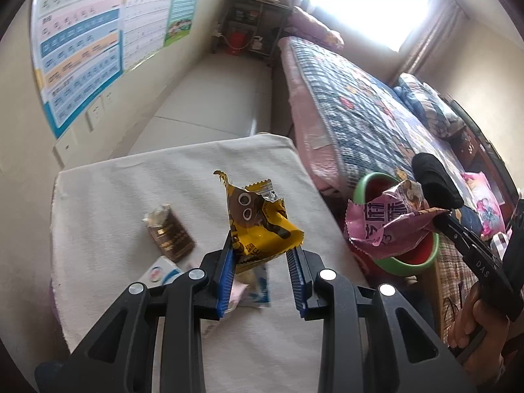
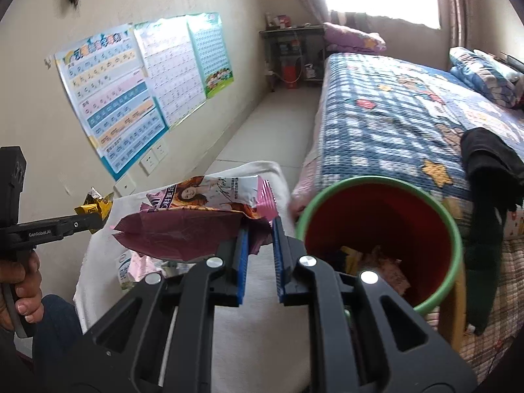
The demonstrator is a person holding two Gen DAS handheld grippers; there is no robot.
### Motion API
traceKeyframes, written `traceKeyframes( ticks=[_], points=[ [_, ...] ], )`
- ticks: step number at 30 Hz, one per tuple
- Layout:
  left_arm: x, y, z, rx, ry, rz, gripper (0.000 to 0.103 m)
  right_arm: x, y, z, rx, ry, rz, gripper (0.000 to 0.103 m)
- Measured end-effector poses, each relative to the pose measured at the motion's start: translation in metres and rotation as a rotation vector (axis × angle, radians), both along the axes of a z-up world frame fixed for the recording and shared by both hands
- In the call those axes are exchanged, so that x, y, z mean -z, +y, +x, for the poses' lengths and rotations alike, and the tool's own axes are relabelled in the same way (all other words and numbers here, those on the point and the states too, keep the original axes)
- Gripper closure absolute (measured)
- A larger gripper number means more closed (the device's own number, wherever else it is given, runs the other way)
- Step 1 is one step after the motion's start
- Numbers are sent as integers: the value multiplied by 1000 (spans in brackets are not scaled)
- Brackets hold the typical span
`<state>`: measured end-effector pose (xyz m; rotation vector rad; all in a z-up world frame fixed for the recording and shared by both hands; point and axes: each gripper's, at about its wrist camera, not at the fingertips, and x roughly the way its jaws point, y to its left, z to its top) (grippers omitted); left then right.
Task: Collect trash
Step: 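Carry the gold wrapper and pink snack bag over the red bucket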
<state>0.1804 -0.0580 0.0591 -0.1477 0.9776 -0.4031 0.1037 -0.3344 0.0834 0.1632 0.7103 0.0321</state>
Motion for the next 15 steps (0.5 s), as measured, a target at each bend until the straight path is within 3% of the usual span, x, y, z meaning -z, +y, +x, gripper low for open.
traceKeyframes(
  ticks=[15],
  points=[
    [-17,-123,0,187,-18,9,75,-5,-98,-28,171,-29,-23,89]
  ],
)
